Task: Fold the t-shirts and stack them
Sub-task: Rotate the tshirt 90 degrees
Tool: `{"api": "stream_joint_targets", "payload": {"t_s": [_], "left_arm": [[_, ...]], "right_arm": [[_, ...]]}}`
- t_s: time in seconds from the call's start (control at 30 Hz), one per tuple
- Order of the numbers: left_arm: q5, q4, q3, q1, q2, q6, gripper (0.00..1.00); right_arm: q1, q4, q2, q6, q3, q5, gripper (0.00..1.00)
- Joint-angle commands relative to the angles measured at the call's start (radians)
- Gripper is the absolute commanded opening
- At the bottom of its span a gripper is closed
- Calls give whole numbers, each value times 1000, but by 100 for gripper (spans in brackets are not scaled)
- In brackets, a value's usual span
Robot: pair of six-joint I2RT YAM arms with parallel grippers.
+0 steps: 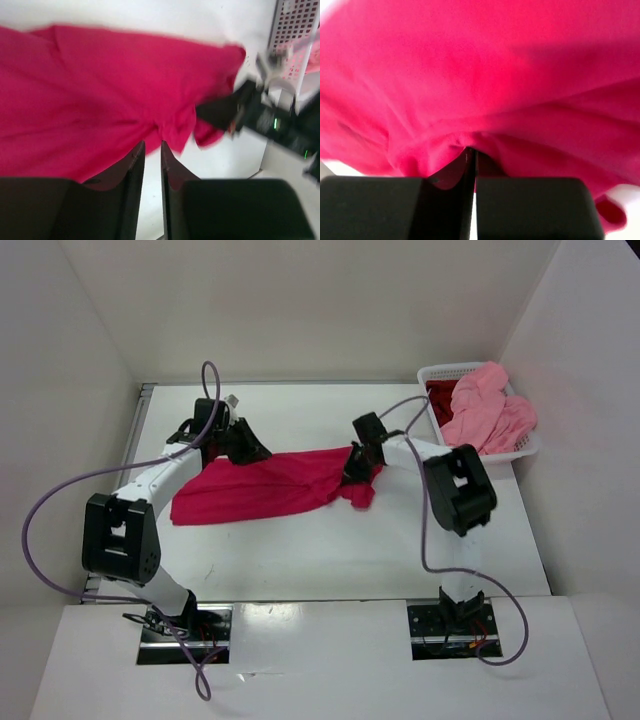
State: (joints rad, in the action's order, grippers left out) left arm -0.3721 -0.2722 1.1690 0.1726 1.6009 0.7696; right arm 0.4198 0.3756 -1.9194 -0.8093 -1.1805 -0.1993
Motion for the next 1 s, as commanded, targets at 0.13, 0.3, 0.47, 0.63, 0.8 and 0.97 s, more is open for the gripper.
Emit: {"api": "stream_joint_targets", "payload": {"t_s": [0.13,0.3,0.47,0.63,0.8,0.97], "left_arm": [[-5,-44,18,25,-120,3,35],[31,-90,18,25,-159,3,47],[53,-113,9,-50,-200,-6,51],[53,-113,9,-140,-200,-26,51],[39,-113,41,-188,-200,-36,46],[53,-122,29,-223,-211,-46,44]], "right_arm": [[-50,224,-654,84,-1148,19,2],[-38,371,-735,129,-1550,-135,26],[14,199,-257,240,-871,-35,61],[150,-13,-96,170,-481,-130,44],[312,-150,-193,62,-438,-190,6],[382,-207,-303,-34,-536,-154,52]]}}
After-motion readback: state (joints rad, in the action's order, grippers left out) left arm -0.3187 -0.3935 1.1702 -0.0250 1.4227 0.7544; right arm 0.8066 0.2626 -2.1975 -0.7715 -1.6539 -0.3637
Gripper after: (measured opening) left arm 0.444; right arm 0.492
